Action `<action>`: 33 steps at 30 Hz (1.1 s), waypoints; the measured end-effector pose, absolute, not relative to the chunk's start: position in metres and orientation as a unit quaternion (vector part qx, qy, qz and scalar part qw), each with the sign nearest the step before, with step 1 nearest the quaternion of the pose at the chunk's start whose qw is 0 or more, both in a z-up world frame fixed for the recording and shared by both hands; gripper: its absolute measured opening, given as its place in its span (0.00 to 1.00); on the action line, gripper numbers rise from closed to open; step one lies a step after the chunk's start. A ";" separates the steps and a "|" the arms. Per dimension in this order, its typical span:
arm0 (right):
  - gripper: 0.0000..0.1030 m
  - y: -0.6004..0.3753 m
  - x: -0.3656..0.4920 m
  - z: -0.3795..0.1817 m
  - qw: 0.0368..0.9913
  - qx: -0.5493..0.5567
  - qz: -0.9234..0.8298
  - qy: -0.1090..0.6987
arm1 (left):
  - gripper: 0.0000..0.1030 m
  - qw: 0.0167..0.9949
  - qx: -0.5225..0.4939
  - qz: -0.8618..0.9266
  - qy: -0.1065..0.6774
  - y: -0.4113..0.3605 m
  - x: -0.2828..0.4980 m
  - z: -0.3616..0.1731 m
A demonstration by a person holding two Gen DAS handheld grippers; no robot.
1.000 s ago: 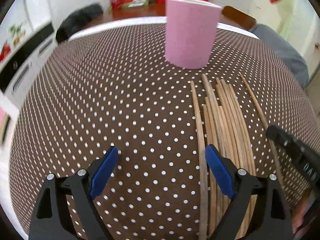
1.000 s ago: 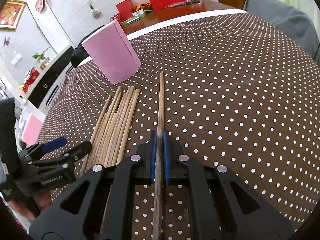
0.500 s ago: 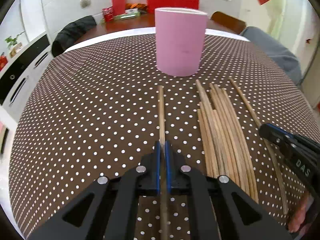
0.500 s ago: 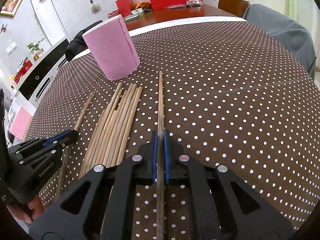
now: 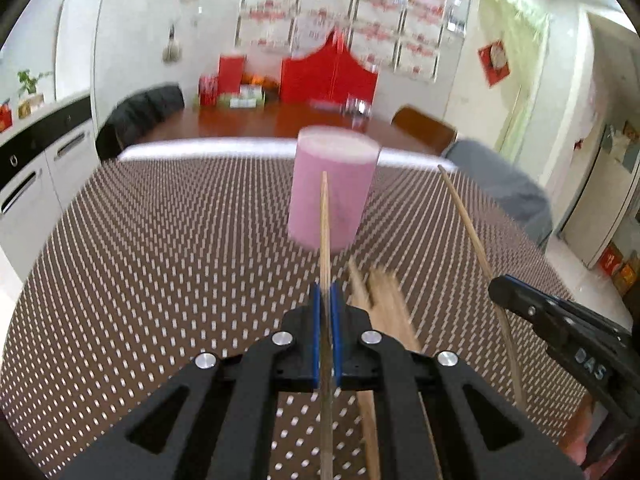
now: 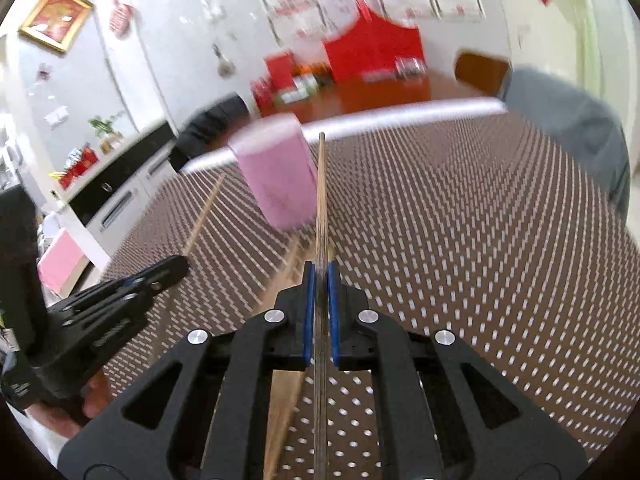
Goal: Organize utensils
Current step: 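Lift both held chopsticks upright and carry them over the pink cup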
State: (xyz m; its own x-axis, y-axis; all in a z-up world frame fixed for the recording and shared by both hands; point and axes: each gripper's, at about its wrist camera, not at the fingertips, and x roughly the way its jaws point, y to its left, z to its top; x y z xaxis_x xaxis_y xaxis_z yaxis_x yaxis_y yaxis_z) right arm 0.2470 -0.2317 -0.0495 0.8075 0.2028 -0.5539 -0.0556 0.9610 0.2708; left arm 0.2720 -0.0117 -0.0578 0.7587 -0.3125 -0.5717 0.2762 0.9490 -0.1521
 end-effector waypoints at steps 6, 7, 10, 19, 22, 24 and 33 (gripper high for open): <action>0.06 -0.233 0.241 -0.010 0.959 0.117 0.075 0.246 | 0.05 0.957 -0.064 -0.175 0.222 -0.016 0.262 -0.016; 0.06 -0.235 0.241 -0.005 0.961 0.119 0.075 0.237 | 0.05 0.959 -0.069 -0.176 0.211 -0.017 0.262 -0.010; 0.06 -0.233 0.247 0.011 0.969 0.108 0.069 0.212 | 0.05 0.964 -0.081 -0.169 0.190 -0.017 0.269 0.004; 0.06 -0.223 0.274 0.043 0.976 0.083 0.076 0.185 | 0.05 0.969 -0.119 -0.146 0.157 -0.027 0.311 0.029; 0.06 -0.222 0.285 0.052 0.978 0.084 0.077 0.176 | 0.05 0.971 -0.134 -0.134 0.143 -0.024 0.329 0.031; 0.06 -0.222 0.295 0.060 0.979 0.086 0.077 0.169 | 0.05 0.971 -0.147 -0.134 0.132 -0.021 0.341 0.032; 0.06 -0.218 0.349 0.074 0.981 0.081 0.083 0.154 | 0.05 0.974 -0.164 -0.120 0.098 -0.026 0.385 0.036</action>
